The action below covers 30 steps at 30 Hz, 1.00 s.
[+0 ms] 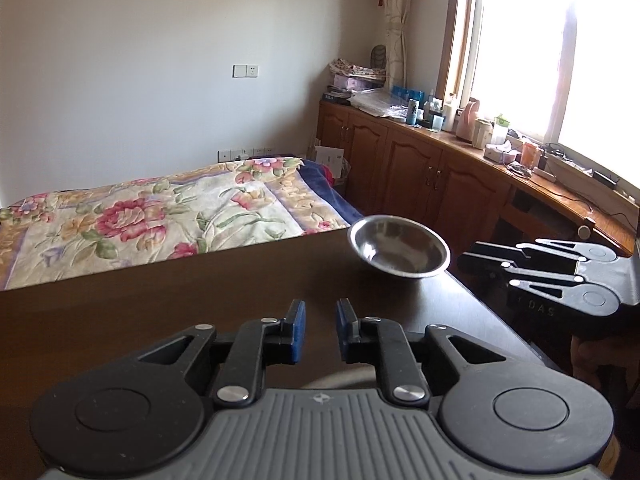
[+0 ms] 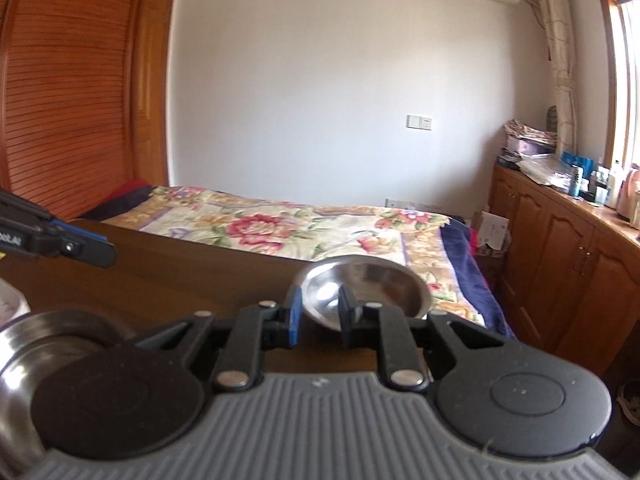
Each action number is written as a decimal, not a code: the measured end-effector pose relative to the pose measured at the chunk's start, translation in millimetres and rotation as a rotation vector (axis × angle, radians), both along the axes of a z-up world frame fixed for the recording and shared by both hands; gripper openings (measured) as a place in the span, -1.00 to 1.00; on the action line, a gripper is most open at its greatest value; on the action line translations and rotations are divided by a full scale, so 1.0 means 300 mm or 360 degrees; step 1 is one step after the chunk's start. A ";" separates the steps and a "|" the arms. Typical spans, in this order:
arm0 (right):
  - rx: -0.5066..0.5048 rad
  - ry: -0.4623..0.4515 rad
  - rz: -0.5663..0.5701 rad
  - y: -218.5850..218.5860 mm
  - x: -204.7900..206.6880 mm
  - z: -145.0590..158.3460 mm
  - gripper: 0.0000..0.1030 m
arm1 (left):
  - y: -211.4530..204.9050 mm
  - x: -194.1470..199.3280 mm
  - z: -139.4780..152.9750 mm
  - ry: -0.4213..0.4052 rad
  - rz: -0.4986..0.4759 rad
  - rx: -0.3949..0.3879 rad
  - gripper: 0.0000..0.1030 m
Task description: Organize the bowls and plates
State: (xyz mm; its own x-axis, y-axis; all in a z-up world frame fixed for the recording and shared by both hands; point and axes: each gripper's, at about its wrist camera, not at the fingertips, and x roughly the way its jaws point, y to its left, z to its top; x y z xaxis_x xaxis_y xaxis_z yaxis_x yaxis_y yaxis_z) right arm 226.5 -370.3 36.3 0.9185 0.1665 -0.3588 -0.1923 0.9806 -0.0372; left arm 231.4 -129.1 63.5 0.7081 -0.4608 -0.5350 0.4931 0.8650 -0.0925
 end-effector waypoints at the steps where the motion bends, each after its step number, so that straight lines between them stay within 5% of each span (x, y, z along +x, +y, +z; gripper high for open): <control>1: 0.0004 0.0001 -0.0011 -0.008 0.009 -0.004 -0.59 | -0.013 0.012 0.003 -0.0003 -0.0003 0.0009 -0.52; 6: 0.0019 0.0004 -0.0062 -0.043 0.059 -0.028 -0.13 | -0.068 0.063 0.011 -0.0004 -0.0041 0.0038 -0.28; 15: 0.0067 0.0057 -0.0166 -0.113 0.151 -0.080 -0.12 | -0.171 0.158 -0.006 0.0013 -0.0077 0.0124 0.10; 30: 0.0208 0.0195 -0.0211 -0.185 0.244 -0.133 -0.07 | -0.261 0.291 -0.067 0.0137 -0.0099 0.0170 0.16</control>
